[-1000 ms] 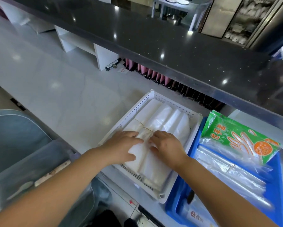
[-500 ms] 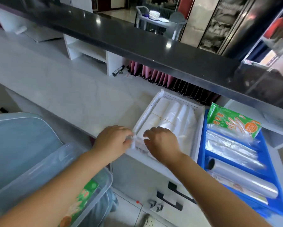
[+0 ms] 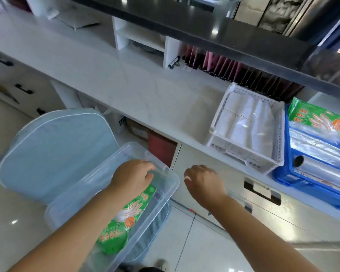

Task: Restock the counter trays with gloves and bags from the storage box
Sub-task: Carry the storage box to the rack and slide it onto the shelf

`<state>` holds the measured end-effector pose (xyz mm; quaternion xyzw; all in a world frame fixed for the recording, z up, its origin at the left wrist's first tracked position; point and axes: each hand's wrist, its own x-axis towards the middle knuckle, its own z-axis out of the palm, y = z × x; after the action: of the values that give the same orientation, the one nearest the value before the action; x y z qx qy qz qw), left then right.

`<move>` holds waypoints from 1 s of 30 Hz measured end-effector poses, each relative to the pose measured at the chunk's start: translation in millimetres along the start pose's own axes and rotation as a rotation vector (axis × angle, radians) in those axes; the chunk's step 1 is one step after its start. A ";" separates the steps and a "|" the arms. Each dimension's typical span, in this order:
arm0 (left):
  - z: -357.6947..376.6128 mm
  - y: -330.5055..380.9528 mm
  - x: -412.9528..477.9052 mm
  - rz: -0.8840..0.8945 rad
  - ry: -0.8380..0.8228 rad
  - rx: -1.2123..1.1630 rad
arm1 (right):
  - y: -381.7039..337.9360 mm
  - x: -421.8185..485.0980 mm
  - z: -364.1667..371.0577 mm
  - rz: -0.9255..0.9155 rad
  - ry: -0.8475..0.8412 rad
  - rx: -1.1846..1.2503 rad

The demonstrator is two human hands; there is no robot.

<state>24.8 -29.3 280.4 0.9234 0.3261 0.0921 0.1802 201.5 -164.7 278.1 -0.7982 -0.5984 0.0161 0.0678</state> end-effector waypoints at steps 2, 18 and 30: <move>8.2 -11.5 -8.1 -0.074 -0.030 0.017 | -5.3 -1.3 18.0 -0.003 -0.052 0.006; 43.1 -147.5 -28.2 -0.305 -0.259 0.122 | -53.1 0.6 124.3 0.241 -0.388 0.073; 70.9 -268.8 36.5 -0.173 -0.482 0.279 | -141.9 9.6 198.5 0.883 -0.408 0.220</move>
<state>-79.6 168.7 111.6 0.9033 0.3610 -0.1913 0.1311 47.8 -98.9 100.1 -0.9441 -0.1993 0.2620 0.0200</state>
